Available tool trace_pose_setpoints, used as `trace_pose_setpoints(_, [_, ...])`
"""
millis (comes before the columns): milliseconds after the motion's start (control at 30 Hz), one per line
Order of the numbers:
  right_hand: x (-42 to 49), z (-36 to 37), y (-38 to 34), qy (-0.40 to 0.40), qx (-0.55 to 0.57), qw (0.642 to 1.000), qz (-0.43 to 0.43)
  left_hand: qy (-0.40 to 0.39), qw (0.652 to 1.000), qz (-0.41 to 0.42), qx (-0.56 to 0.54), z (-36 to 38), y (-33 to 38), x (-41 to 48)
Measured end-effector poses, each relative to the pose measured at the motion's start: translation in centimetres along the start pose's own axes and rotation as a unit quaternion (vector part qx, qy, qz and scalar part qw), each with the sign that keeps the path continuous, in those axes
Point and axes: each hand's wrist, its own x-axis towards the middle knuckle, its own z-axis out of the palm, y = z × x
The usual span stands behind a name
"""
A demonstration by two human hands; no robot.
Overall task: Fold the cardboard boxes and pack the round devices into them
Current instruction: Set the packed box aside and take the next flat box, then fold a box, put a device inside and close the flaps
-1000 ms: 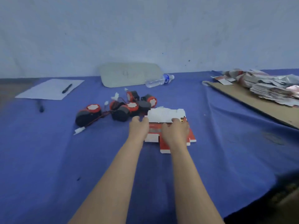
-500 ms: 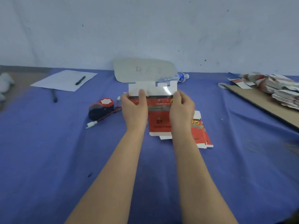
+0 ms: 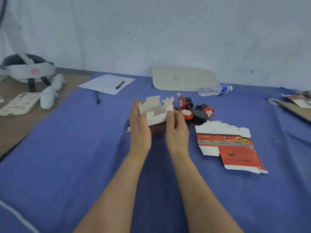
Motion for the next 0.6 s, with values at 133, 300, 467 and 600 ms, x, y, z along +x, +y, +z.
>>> trace_pose_setpoints(133, [0.6, -0.5, 0.7, -0.058, 0.034, 0.997, 0.024, -0.025, 0.993, -0.081, -0.086, -0.1, -0.2, 0.5])
trace_pose_setpoints(300, [0.6, -0.6, 1.6, -0.064, 0.036, 0.997, 0.04, -0.007, 0.989, -0.103, -0.109, 0.2, -0.6, 0.0])
trace_pose_setpoints(467, [0.7, -0.9, 2.1, -0.007, -0.027, 0.999, 0.028, -0.072, 0.991, -0.073, -0.083, 0.8, -0.2, -0.8])
trace_pose_setpoints(600, [0.5, -0.7, 2.5, 0.014, -0.062, 0.998, 0.022, -0.093, 0.993, -0.06, -0.028, 0.6, -0.5, -0.9])
